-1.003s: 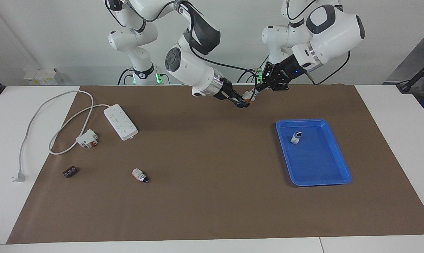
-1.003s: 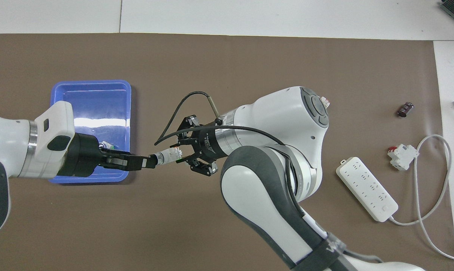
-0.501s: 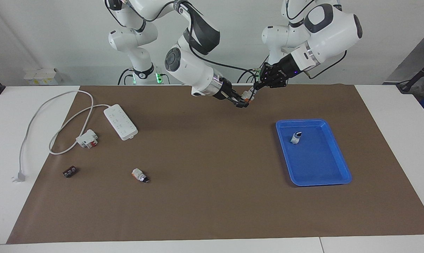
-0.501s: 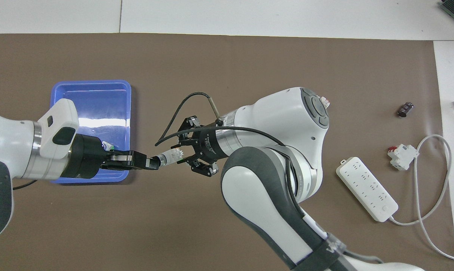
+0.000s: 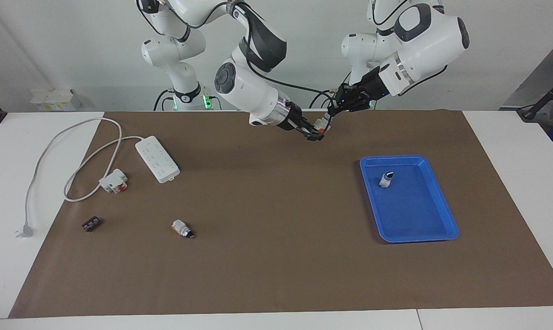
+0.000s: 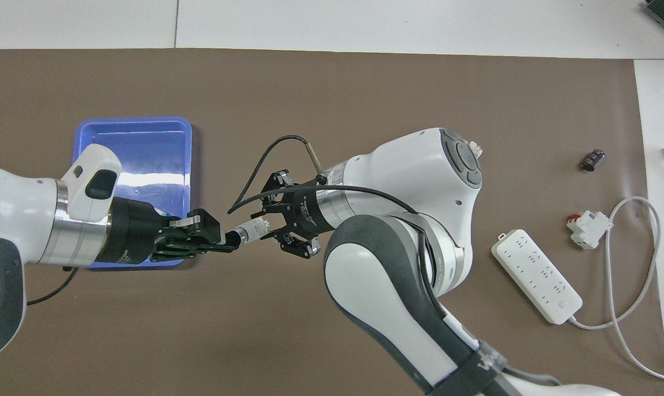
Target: Turn and place switch with both arms
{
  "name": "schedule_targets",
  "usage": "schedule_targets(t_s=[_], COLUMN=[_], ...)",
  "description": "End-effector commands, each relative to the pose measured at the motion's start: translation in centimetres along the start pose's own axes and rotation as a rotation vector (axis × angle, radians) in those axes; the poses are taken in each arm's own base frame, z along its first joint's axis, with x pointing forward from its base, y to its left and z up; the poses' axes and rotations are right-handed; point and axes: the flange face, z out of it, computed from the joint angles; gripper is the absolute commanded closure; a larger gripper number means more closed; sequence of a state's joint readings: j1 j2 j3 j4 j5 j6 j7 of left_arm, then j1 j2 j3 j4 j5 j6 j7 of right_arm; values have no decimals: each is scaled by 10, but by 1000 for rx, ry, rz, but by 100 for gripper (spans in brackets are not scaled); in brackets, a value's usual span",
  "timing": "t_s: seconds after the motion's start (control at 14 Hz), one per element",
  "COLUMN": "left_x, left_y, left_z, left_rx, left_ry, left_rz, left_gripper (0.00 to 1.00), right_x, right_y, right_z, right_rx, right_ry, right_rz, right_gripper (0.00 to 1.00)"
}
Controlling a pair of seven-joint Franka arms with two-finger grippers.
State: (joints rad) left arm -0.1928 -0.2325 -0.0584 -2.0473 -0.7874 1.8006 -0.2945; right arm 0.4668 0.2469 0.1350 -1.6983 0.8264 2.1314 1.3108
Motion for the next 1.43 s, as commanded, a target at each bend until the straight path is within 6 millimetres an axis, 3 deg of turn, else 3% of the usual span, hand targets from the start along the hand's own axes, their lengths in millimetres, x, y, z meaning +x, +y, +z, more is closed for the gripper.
schedule_targets(t_s=[0.0, 1.07, 1.36], left_x=[-15, -4, -2], left_y=[11, 23, 22], left_z=[16, 14, 13], left_rx=[-10, -76, -83], left_ry=[-60, 40, 44], left_rz=[-116, -760, -836], left_gripper=[100, 100, 100], right_x=[-12, -13, -12], right_y=[-3, -3, -3], right_z=[-6, -5, -5], right_rx=[35, 34, 33], right_ry=[-4, -4, -4], right_rz=[-25, -26, -25], right_gripper=[100, 100, 100])
